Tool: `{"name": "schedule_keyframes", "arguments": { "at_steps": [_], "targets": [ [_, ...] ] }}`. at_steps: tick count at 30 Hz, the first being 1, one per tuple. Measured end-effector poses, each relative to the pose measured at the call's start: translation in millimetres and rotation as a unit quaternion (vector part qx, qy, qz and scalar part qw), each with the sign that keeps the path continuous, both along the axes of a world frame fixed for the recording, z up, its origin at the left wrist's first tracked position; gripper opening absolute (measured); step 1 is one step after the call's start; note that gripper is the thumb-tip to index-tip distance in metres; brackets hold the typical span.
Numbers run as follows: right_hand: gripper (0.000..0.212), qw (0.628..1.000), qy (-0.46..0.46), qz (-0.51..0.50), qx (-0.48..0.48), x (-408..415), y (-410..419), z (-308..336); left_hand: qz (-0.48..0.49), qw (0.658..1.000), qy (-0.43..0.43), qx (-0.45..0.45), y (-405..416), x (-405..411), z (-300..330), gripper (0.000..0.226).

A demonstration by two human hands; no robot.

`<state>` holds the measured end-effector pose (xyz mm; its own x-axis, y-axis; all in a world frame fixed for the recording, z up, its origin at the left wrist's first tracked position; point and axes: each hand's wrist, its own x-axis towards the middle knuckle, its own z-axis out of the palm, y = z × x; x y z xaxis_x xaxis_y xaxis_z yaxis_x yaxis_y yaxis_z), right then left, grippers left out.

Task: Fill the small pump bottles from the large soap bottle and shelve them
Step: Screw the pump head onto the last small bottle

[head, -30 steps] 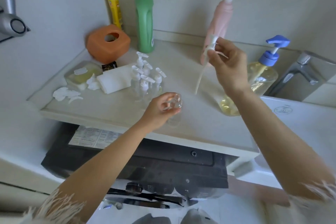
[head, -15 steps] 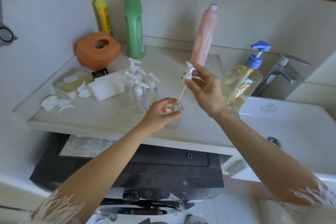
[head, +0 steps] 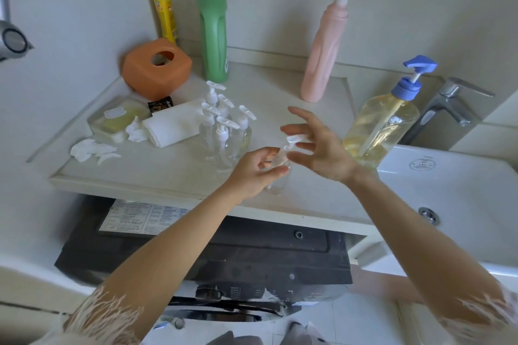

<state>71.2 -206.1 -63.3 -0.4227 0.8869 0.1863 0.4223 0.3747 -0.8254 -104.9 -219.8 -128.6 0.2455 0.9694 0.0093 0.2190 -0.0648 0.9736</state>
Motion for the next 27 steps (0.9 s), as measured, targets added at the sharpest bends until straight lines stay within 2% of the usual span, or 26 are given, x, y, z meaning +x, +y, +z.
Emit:
{"name": "schedule_keyframes", "arguments": {
  "at_steps": [2, 4, 6, 8, 11, 14, 15, 18, 20, 23, 27],
  "targets": [
    [0.046, 0.996, -0.083, 0.032, 0.020, 0, 4, 17, 0.004, 1.000, 0.006, -0.004, 1, -1, 0, 0.036],
    [0.022, 0.968, -0.231, 0.024, 0.096, -8, 8, 31, 0.003, 1.000, 0.013, -0.005, 2, -2, -1, 0.039],
    [0.021, 0.920, -0.360, 0.022, 0.154, -21, 14, 43, 0.000, 1.000, 0.016, 0.004, 3, -2, -2, 0.042],
    [0.024, 0.891, -0.426, 0.042, 0.152, -25, 21, 55, -0.001, 1.000, 0.019, 0.003, 4, -2, -3, 0.046],
    [0.024, 0.868, -0.471, 0.089, 0.133, -30, 24, 60, -0.005, 1.000, 0.028, 0.007, 5, -1, -4, 0.052],
    [0.043, 0.816, -0.546, 0.024, 0.191, -45, 19, 49, -0.009, 1.000, 0.021, 0.012, 4, -2, -5, 0.049],
    [0.048, 0.809, -0.557, 0.016, 0.187, -45, 19, 48, -0.010, 1.000, 0.021, 0.011, 3, -2, -7, 0.048],
    [0.044, 0.840, -0.525, 0.069, 0.118, -34, 26, 55, -0.003, 0.999, 0.031, 0.013, 5, -1, -9, 0.053],
    [0.041, 0.832, -0.533, 0.060, 0.146, -33, 25, 51, -0.004, 0.999, 0.028, 0.020, 5, 0, -9, 0.049],
    [0.053, 0.805, -0.564, 0.000, 0.185, -37, 23, 47, -0.012, 0.999, 0.023, 0.024, 5, 0, -8, 0.042],
    [0.034, 0.827, -0.545, 0.077, 0.112, -30, 27, 55, -0.002, 1.000, 0.024, 0.019, 6, 3, -8, 0.047]
  ]
}}
